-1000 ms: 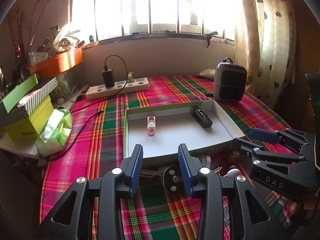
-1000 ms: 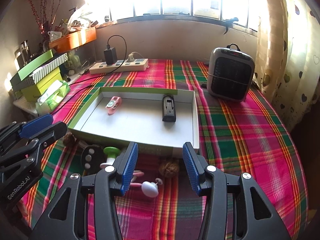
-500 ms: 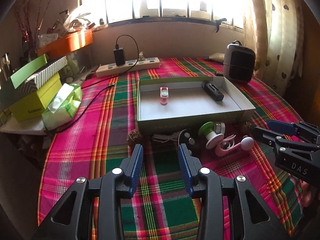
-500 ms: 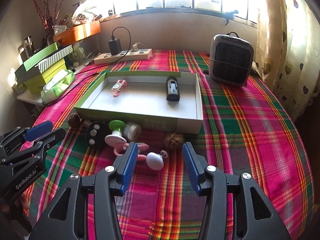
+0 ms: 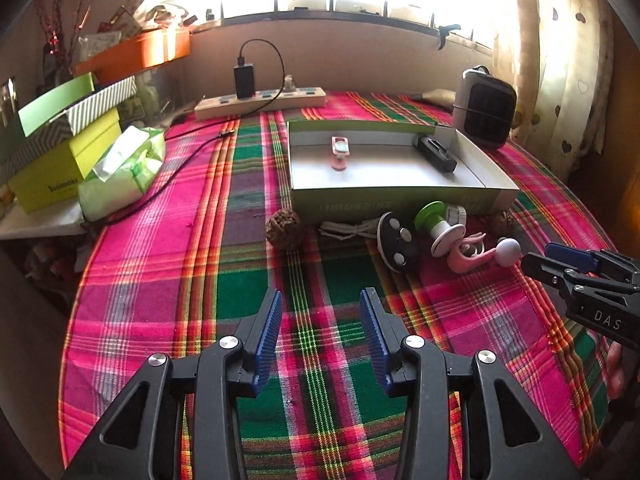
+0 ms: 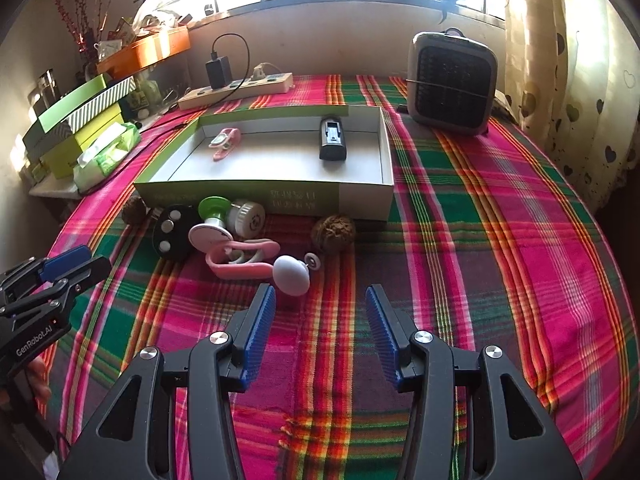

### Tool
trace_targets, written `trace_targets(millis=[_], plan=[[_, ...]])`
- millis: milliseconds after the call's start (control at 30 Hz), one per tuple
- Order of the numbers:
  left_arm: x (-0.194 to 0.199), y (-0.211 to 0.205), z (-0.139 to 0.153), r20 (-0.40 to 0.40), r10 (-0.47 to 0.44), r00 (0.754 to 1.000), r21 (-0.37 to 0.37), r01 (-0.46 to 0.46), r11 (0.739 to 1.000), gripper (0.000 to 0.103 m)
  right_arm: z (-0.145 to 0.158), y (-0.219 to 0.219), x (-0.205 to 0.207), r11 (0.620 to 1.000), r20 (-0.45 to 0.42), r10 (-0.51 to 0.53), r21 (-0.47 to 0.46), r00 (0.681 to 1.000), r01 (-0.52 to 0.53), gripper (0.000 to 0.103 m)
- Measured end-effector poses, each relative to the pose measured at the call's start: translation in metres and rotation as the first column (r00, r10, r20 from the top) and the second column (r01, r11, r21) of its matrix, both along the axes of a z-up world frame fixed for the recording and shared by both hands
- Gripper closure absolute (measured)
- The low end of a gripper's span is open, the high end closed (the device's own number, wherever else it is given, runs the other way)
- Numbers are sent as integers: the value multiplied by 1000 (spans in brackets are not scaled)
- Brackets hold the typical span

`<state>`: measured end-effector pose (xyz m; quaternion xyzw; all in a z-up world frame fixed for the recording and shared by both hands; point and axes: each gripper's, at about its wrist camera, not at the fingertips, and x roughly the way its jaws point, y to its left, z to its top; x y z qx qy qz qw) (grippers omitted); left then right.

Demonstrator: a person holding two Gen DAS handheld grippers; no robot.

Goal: Organize objects

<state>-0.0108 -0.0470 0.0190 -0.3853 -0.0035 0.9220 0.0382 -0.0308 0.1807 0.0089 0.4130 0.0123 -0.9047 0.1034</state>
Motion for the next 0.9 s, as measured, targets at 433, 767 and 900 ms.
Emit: trace_targets(millis=[433, 767, 900], plan=[[-6, -20, -14, 50, 29, 998, 67, -33, 997, 60, -12, 5, 0, 1000, 35, 5, 3, 999, -5, 47], [-19, -32, -15, 62, 50, 997, 74, -55, 996, 60, -16, 3, -4, 1000, 43, 8, 26, 999, -9, 47], [-30, -35, -16, 65, 49, 997, 83, -55, 995, 59, -16, 0, -6, 999, 41, 10, 38, 999, -12, 46]])
